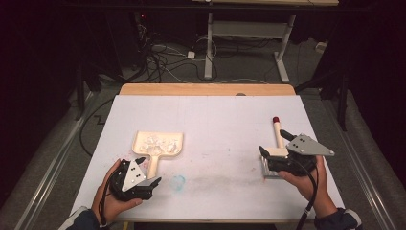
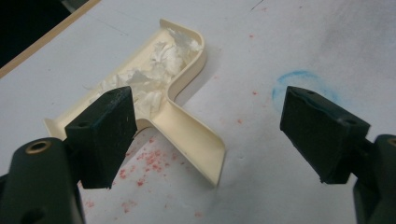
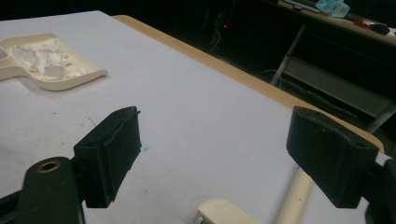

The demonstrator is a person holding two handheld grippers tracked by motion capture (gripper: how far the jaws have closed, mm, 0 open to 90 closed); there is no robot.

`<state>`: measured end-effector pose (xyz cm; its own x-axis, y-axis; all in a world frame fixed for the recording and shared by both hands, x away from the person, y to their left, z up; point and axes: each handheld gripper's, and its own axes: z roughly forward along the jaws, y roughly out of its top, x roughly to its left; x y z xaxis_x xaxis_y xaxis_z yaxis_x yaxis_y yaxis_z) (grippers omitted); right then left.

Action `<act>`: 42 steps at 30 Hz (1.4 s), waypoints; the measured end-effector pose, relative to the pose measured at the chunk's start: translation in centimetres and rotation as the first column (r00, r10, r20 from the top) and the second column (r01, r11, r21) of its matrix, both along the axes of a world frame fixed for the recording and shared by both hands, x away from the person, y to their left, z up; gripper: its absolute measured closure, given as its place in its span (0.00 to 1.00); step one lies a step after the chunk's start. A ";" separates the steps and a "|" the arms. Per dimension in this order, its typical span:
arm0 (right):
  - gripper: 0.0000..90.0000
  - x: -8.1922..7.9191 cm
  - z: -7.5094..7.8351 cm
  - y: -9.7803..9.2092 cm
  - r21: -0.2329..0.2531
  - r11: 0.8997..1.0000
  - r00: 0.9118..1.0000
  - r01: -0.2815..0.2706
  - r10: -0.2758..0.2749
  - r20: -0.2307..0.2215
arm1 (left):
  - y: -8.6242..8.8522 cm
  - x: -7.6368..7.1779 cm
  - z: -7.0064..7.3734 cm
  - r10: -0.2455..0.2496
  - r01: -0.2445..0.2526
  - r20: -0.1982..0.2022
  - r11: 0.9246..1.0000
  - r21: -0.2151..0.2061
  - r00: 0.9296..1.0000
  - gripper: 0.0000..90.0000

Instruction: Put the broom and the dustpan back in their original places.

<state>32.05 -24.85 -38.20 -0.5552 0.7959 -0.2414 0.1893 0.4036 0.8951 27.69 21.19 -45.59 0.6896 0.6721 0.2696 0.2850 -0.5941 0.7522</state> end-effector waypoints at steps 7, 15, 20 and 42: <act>0.20 -0.7 -0.3 -0.2 -0.008 1.000 1.000 -0.008 0.008 0.006 | 0.0 0.0 0.0 -0.003 0.003 0.003 1.000 0.003 1.000 0.20; 0.20 -1.4 -0.8 -0.5 -0.018 1.000 1.000 -0.016 0.016 0.019 | 0.0 0.0 0.0 -0.004 0.004 0.006 1.000 0.010 1.000 0.20; 0.20 -1.8 -1.2 -0.8 -0.017 1.000 0.999 -0.023 0.023 0.023 | -0.1 0.0 0.0 -0.004 0.004 0.007 1.000 0.011 1.000 0.20; 0.21 -3.6 -4.5 -1.7 -0.074 0.996 0.998 -0.047 0.050 0.031 | -0.3 0.2 -0.1 -0.016 0.016 0.001 1.000 0.015 1.000 0.20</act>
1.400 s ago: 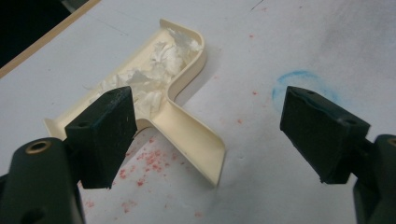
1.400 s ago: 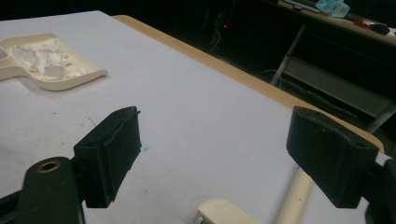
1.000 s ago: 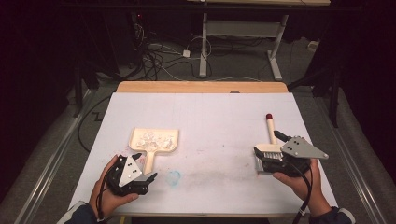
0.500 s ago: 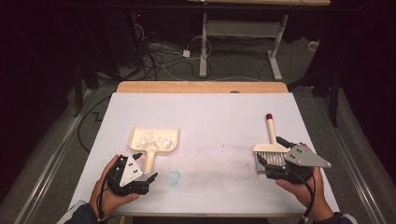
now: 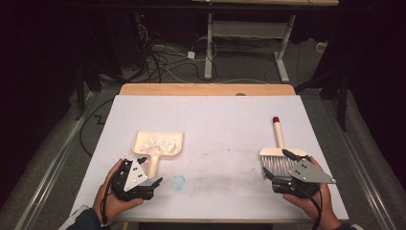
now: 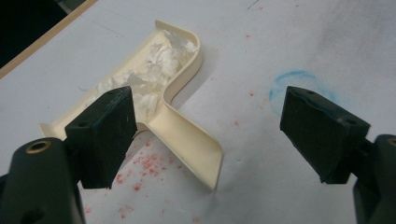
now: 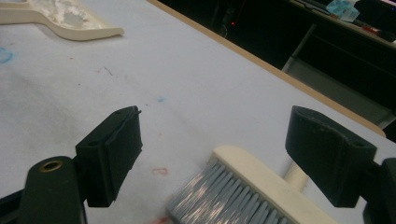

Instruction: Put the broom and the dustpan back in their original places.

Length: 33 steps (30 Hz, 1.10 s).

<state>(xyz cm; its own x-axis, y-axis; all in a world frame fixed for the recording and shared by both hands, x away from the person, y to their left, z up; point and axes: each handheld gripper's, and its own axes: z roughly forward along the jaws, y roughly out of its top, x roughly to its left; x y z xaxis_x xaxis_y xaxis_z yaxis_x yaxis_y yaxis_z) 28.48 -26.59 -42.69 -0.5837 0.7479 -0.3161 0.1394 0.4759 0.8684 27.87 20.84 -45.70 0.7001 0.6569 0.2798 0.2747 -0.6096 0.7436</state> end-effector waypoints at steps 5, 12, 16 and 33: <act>0.21 -0.5 -1.2 -0.2 0.004 1.000 1.000 -0.008 0.008 -0.008 | 0.0 0.0 -0.1 0.001 -0.001 -0.005 1.000 -0.004 1.000 0.20; 0.21 -1.1 -3.1 -0.6 0.010 1.000 0.998 -0.009 0.009 -0.064 | -0.1 0.0 -0.1 -0.003 0.003 -0.002 1.000 0.001 1.000 0.20; 0.22 -1.3 -3.5 -0.3 -0.002 1.000 0.997 -0.015 0.015 -0.079 | -0.2 -0.2 -0.1 -0.004 0.004 -0.003 1.000 0.008 1.000 0.20; 0.21 -1.7 -2.7 0.3 0.000 1.000 0.999 -0.030 0.030 -0.045 | -0.2 -0.4 -0.2 -0.015 0.015 0.002 1.000 0.020 1.000 0.20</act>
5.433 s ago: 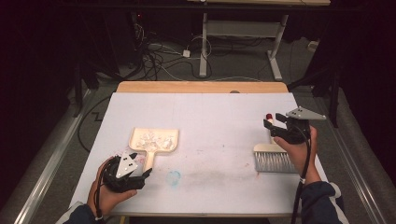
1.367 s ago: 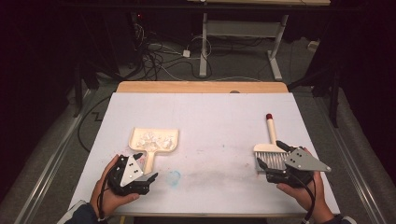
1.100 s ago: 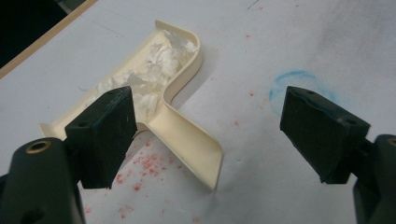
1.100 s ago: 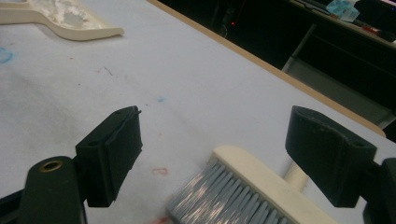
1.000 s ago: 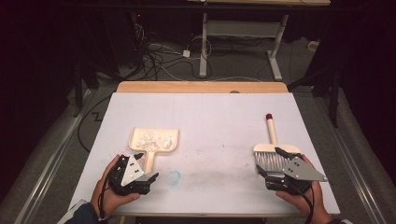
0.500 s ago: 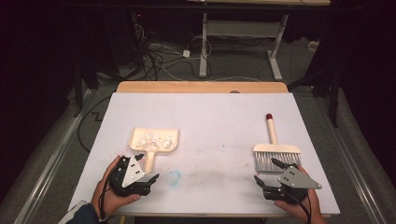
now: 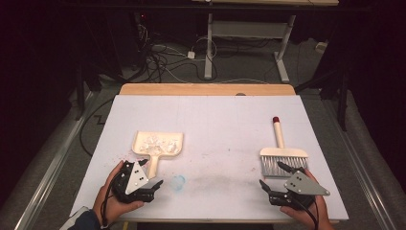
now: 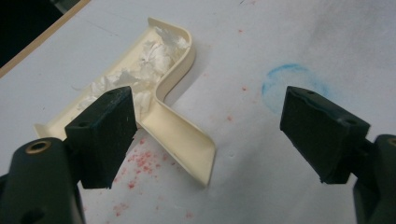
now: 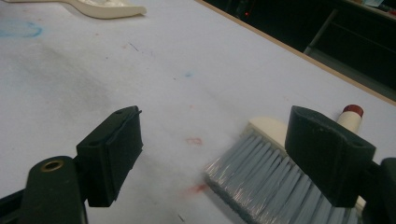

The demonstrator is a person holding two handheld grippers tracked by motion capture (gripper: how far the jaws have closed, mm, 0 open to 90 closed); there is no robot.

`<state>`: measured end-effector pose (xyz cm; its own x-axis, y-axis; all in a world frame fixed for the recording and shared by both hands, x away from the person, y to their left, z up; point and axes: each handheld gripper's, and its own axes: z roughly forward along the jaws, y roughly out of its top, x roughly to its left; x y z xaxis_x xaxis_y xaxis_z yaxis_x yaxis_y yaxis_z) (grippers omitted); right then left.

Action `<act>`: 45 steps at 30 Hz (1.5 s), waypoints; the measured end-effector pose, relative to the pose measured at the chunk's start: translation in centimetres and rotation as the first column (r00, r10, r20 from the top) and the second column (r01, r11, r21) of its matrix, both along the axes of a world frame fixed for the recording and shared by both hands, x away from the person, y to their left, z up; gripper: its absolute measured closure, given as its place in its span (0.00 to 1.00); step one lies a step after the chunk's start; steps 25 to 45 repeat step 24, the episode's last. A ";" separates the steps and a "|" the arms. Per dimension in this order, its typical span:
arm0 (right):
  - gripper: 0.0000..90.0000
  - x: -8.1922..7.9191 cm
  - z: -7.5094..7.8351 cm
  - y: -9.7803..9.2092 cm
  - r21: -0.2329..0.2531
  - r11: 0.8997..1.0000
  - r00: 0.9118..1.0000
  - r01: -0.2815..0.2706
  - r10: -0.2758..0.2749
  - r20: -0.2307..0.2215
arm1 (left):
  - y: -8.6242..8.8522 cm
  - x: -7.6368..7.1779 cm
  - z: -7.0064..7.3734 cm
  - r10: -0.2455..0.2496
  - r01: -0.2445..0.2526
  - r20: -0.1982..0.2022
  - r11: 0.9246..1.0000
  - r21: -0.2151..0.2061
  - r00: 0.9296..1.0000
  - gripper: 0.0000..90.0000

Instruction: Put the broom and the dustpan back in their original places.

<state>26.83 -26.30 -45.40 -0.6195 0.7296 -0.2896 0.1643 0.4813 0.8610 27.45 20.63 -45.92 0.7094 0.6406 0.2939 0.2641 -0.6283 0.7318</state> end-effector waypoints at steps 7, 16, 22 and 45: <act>0.21 0.0 0.1 -0.2 0.004 1.000 1.000 0.006 -0.006 0.003 | -0.2 0.0 -0.1 -0.003 0.003 -0.004 1.000 0.012 1.000 0.20; 0.21 -0.1 0.2 -0.1 0.001 1.000 1.000 0.004 -0.004 0.002 | -0.2 0.1 -0.2 -0.002 0.002 -0.006 1.000 0.009 1.000 0.20; 0.21 0.0 0.2 -0.2 -0.001 1.000 1.000 0.006 -0.006 0.004 | -0.3 0.3 -0.2 -0.004 0.004 -0.010 1.000 0.012 1.000 0.20; 0.21 0.0 0.2 -0.3 0.003 1.000 1.000 0.006 -0.006 0.004 | -0.4 0.4 -0.2 -0.004 0.004 -0.010 1.000 0.013 1.000 0.20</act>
